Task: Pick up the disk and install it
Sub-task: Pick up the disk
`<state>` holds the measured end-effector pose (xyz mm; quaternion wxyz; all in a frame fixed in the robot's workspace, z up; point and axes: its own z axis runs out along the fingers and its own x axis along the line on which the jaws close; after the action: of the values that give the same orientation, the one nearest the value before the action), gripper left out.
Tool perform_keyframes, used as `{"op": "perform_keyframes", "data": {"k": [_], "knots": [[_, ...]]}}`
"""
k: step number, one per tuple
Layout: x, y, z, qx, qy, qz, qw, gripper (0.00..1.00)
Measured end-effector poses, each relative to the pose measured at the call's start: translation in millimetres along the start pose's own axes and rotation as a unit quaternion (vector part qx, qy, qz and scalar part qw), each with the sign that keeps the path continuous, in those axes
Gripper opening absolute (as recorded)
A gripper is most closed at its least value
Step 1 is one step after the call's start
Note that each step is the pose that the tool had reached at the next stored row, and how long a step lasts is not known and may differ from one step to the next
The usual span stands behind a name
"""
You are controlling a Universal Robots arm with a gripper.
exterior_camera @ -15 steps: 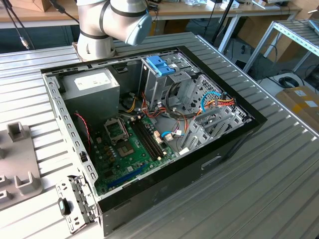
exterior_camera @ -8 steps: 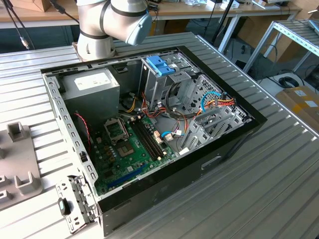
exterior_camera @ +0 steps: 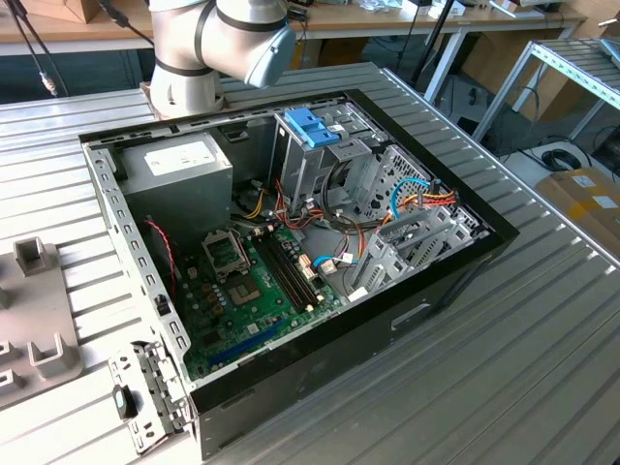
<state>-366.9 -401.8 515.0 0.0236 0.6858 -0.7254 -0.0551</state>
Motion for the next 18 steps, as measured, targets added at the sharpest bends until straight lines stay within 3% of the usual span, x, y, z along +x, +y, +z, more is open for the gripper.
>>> {"op": "perform_keyframes", "data": {"k": [9,14,16,18], "knots": [[0.9,-12.3,-1.4,-0.0055,0.0003,0.000,1.0000,0.37],[0.9,-13.2,-1.6,-0.0060,0.0003,0.000,1.0000,0.37],[1.0,-13.3,-1.4,-0.0001,0.0000,0.000,1.0000,0.37],[1.0,-13.2,-1.2,0.0128,-0.0007,-0.001,0.9999,0.37]]}}
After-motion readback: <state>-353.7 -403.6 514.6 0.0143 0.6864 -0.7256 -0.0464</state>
